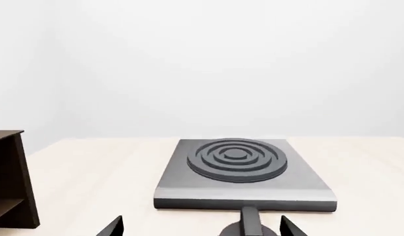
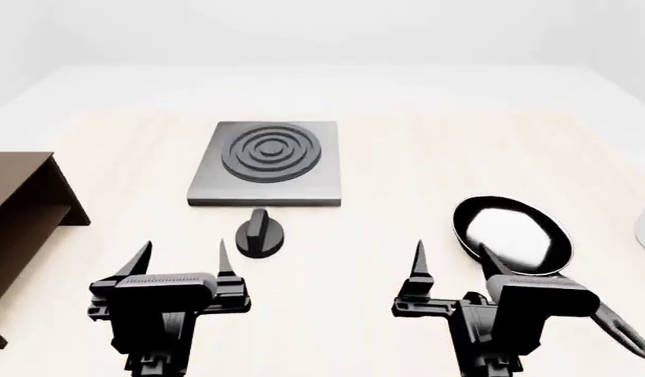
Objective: Turn on the stove and put the frying pan on it.
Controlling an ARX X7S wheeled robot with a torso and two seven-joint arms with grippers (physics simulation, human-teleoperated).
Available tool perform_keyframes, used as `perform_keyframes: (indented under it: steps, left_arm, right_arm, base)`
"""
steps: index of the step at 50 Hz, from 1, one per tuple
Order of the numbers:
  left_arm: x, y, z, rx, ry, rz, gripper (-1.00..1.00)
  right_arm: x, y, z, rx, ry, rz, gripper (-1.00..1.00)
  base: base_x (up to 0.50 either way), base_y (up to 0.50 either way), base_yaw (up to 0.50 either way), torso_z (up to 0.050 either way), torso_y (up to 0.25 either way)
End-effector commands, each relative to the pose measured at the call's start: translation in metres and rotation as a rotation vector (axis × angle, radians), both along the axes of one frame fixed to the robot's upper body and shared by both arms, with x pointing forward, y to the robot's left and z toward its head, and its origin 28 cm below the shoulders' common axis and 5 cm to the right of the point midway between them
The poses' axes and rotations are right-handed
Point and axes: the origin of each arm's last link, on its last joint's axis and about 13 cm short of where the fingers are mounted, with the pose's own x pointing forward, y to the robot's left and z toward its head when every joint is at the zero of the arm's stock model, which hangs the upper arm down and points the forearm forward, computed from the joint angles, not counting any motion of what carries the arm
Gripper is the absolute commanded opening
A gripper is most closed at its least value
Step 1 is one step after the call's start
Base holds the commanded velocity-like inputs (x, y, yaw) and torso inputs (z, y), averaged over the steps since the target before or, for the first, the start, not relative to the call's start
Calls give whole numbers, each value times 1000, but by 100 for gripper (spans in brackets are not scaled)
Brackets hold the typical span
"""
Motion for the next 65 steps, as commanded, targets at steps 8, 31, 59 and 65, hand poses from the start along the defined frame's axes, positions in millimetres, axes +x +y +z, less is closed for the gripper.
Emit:
perform_keyframes:
  steps: [8,31,59,65]
  left_arm:
    - [0,0,3,7,-2,-7,100]
    - [1,5,-4,12,25,8,100]
    - [-3,33,-62,75,172,164,100]
    - [-2,33,-69,86,195,168,100]
  right_arm:
    - [0,-2,3,16,0,4,100]
    - [1,0,-4,-26,29,-13,100]
    - [-1,1,-7,-34,40,6,100]
    - [-1,2,-9,-36,41,8,100]
  base:
    - [500,0,0,0,0]
    - [196,0,0,0,1]
    - [0,0,0,0,0]
    - [0,0,0,0,0]
